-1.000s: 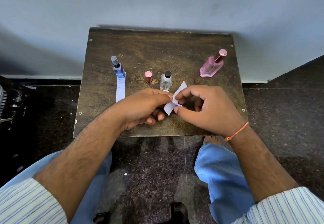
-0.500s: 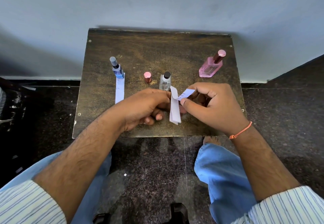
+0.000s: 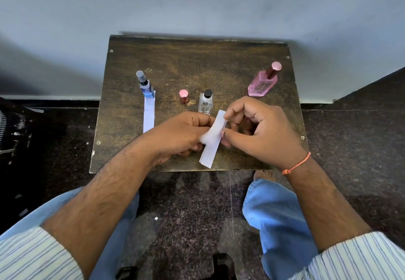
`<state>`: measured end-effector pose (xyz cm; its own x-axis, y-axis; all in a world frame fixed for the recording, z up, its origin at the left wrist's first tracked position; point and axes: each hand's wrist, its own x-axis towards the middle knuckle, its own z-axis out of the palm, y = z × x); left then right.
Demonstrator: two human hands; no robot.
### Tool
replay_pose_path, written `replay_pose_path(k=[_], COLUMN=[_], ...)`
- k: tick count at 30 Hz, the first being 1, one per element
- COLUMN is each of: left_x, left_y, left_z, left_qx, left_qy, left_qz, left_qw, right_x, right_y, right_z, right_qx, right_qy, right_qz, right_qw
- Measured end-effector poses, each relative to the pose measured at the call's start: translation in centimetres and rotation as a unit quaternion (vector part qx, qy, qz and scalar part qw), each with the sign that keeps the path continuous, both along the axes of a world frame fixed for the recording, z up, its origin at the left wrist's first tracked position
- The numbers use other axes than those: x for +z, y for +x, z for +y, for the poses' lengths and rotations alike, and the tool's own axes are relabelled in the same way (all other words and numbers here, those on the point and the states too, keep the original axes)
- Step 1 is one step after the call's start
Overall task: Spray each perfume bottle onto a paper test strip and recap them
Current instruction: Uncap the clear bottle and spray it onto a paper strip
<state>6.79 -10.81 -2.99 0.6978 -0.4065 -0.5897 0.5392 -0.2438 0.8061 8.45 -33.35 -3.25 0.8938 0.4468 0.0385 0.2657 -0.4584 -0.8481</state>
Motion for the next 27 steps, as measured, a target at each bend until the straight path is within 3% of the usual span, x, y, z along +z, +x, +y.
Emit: replay_pose_path(k=[11,27], left_x=[-1.1,-1.8], left_y=[0.2,0.4], left_z=[0.3,-0.1], left_qx=[-0.028,-0.053], left_qy=[-0.018,0.039], left_qz=[-0.025,-0.032], left_qw=[0.999,0.997], right_x=[-0.7,-0.9], right_y=[0.5,-0.3], right_z=[0.0,1.6], right_qx=[-0.039,-0.150], right_qy=[-0.053,-0.032], right_qz=[-0.083,-0.052], right_qw=[0.994,0.987])
